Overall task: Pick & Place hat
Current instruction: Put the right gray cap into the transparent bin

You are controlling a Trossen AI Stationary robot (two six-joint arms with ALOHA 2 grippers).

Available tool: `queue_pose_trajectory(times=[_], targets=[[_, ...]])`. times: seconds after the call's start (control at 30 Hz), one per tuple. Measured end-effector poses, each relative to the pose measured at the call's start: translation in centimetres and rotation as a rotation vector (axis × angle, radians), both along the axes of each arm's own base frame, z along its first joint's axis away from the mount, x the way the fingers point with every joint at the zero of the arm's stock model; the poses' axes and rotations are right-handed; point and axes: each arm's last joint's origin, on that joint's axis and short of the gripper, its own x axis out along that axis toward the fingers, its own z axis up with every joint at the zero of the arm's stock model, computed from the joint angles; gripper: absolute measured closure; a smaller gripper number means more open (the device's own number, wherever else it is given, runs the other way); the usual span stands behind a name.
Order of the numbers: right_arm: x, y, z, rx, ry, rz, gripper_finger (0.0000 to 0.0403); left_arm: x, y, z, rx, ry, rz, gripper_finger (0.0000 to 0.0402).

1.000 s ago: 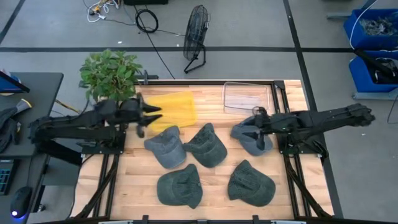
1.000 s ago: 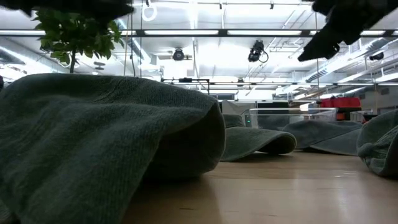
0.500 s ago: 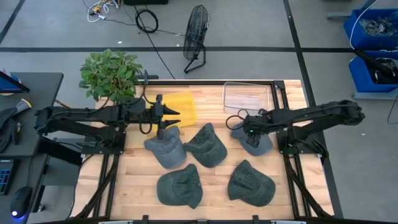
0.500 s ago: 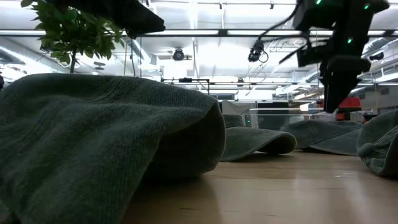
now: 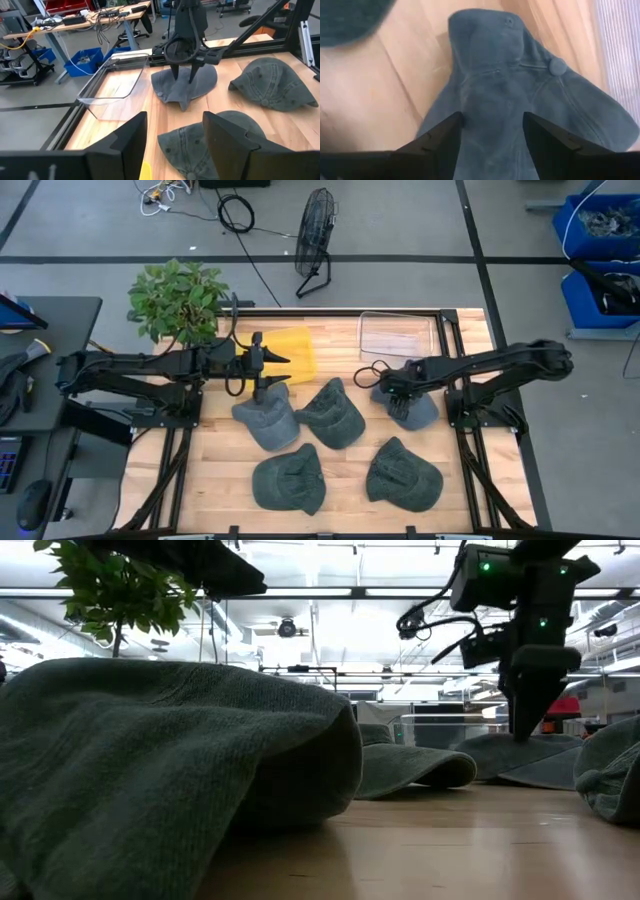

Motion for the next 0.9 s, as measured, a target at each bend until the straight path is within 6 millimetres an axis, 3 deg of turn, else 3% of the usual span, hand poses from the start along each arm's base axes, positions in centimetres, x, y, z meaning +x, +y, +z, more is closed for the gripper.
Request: queue_pose_trajectory(times=[0.17, 0.27, 0.5, 0.6, 0.73, 0.9], targets=[[1.0, -0.1, -1.3, -0.024, 0.027, -0.003, 0.0188, 0.0, 0.0, 0.0, 0.0, 0.0, 0.0, 0.0208], [1.6, -0.1, -2.2, -0.007, 0.039, -0.011, 0.0213, 0.0, 0.0, -0.1, -0.001, 0.008, 0.0, 0.0208], [1.8, 0.0, -2.9, 0.014, 0.086, -0.014, 0.0382, -0.1, 0.0, -0.4, -0.005, 0.038, 0.0, 0.0209], [2.2, 0.2, -0.9, 0.065, 0.069, -0.016, 0.0382, -0.1, 0.0, -0.4, -0.005, 0.038, 0.0, 0.0209], [3.2, 0.8, 3.8, 0.066, 0.039, 0.068, 0.0394, -0.1, 0.0, -0.4, -0.005, 0.037, 0.0, 0.0209], [3.5, 0.8, 10.1, -0.219, 0.046, 0.312, 0.0396, -0.1, 0.0, -0.4, -0.005, 0.037, 0.0, 0.0209]])
